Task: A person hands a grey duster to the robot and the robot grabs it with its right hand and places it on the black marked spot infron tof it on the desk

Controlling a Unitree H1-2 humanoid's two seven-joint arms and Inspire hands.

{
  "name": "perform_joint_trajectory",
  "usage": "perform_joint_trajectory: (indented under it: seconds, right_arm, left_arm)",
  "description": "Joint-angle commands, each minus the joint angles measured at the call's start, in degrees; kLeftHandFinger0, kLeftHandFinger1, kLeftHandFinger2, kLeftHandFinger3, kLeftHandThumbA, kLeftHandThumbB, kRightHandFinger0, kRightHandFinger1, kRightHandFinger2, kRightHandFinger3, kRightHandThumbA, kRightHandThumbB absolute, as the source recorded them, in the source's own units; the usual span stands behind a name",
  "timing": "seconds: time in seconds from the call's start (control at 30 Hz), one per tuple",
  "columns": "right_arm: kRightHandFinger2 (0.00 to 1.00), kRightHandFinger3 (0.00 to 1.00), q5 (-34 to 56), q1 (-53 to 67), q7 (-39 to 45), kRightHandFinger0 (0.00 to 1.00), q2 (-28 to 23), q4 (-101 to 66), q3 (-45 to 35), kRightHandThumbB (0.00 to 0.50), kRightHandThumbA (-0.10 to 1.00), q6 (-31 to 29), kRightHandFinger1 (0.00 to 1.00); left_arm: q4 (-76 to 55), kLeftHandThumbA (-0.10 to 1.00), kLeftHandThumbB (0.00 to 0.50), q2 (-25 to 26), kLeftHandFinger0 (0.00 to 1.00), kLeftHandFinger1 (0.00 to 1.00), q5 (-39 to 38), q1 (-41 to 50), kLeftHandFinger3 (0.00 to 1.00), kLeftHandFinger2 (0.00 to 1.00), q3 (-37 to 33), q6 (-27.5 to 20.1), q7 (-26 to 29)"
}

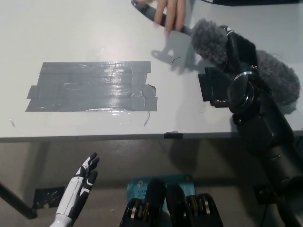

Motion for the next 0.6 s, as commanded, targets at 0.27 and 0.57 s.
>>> perform_joint_trajectory:
  seconds: [0.27,0.57]
  right_arm:
    - [0.88,0.81,-1.1,-3.0,-2.3,0.01,-5.7,-1.0,5.2,0.182,-0.1,-5.8,0.48]
    - [0.95,0.87,-2.7,-3.8,-1.8,0.05,-8.9,7.8,13.4,0.186,-0.1,-11.1,0.54]
  left_arm:
    - [-1.7,1.0,0.145,0.7,1.0,1.0,0.8,-1.0,1.0,1.0,-0.3,-0.9,-0.3]
    - [-2.2,0.98,0.133,0.6,1.0,1.0,1.6,-0.8,1.0,1.0,-0.2,-0.1,0.0]
